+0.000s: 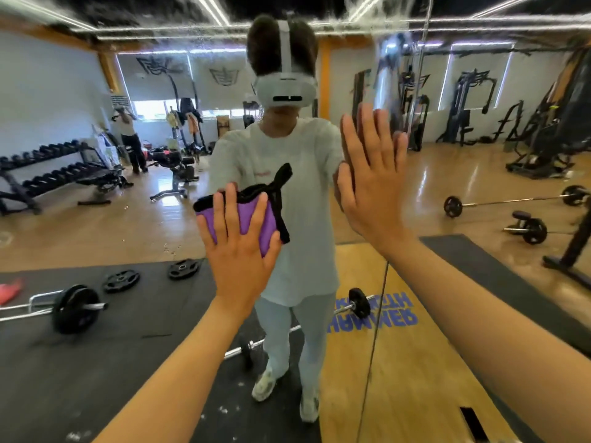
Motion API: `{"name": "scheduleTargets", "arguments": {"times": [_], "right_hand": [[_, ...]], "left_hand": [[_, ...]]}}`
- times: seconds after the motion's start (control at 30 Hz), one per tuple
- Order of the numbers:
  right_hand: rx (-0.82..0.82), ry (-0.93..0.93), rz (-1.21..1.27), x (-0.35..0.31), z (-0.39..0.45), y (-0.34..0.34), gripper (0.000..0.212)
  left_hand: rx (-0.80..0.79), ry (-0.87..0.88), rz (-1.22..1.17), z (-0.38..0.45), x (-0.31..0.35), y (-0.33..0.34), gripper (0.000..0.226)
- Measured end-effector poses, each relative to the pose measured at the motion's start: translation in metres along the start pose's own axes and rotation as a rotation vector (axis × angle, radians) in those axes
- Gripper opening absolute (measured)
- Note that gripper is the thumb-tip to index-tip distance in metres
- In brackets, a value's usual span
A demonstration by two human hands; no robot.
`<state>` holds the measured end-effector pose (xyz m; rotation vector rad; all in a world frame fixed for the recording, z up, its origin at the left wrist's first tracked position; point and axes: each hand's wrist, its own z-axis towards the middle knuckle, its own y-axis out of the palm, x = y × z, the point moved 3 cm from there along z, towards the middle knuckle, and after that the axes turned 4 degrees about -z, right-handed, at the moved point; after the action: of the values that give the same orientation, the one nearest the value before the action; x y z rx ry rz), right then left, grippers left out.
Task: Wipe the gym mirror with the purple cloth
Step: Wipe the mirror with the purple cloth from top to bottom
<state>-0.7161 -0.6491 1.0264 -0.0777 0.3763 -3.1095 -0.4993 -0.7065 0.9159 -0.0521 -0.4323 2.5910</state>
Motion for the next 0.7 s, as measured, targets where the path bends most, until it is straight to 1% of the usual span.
{"name": "scheduleTargets", "arguments": {"times": [0.07,0.13,0.23,0.3,0.37,0.5,0.6,0.67,0.7], "right_hand": [[-0.027,-0.005,-0.028,-0.002,-0.028,0.008,0.06],[-0.045,-0.026,-0.025,0.002,-0.046,0.011,0.058],[-0.074,-0.113,-0.028,0.013,-0.053,0.01,0.056],[-0.105,-0.17,-0.027,0.022,-0.053,0.007,0.056],[-0.14,-0.236,-0.023,0.034,-0.052,0.004,0.058],[-0.149,-0.313,-0.04,0.048,-0.051,0.001,0.06],[-0.12,-0.323,-0.056,0.048,-0.052,0.002,0.055],[-0.102,-0.297,-0.049,0.045,-0.054,0.003,0.054],[-0.101,-0.276,-0.039,0.044,-0.056,0.003,0.054]], "left_hand": [[-0.024,0.002,-0.009,-0.013,0.001,0.004,0.072],[-0.023,-0.031,-0.015,-0.016,0.006,0.006,0.072],[-0.015,-0.066,-0.044,-0.012,0.02,0.008,0.071],[-0.03,-0.036,-0.044,-0.008,0.037,0.011,0.069],[-0.054,0.042,-0.043,-0.01,0.06,0.017,0.066],[-0.132,0.285,-0.033,-0.043,0.106,0.045,0.063],[-0.199,0.465,-0.012,-0.093,0.131,0.067,0.061],[-0.265,0.593,0.057,-0.13,0.14,0.08,0.062],[-0.289,0.622,0.09,-0.146,0.142,0.085,0.064]]}}
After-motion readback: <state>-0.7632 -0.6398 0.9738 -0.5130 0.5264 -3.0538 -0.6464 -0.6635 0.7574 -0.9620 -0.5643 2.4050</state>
